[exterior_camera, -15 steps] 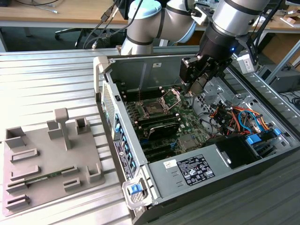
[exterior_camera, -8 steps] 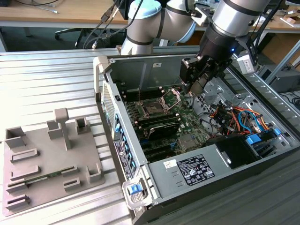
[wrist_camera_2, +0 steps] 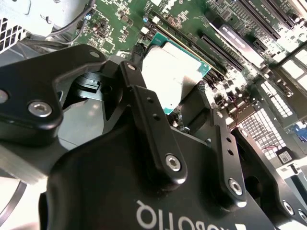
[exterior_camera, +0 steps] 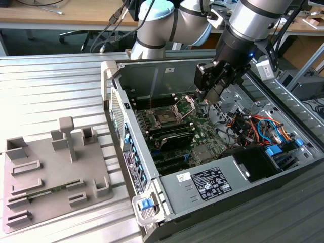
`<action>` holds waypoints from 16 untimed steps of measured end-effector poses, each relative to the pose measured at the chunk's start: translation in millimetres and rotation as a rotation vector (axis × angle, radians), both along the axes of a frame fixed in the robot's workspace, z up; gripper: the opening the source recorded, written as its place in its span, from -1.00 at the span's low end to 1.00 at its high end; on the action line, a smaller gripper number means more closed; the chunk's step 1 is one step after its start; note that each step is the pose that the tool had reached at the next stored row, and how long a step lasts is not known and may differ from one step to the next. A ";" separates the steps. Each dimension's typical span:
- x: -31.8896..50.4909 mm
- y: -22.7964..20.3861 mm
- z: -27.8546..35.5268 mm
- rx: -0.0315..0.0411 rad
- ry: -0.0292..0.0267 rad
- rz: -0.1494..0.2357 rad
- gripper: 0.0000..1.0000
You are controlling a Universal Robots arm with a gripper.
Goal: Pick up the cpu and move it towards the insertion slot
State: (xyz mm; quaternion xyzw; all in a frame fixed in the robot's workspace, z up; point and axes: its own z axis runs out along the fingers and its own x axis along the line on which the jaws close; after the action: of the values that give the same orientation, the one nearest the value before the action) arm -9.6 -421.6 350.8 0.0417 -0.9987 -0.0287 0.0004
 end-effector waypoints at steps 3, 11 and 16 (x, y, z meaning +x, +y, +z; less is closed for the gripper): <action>0.3 0.0 -0.6 0.0000 0.0000 0.000 0.09; 1.2 0.0 -2.3 0.0000 0.0001 0.000 0.09; 1.6 0.0 -3.6 -0.0001 0.0000 0.000 0.09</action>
State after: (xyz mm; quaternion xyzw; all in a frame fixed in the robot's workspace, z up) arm -8.0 -421.6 347.2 0.0418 -0.9987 -0.0287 0.0004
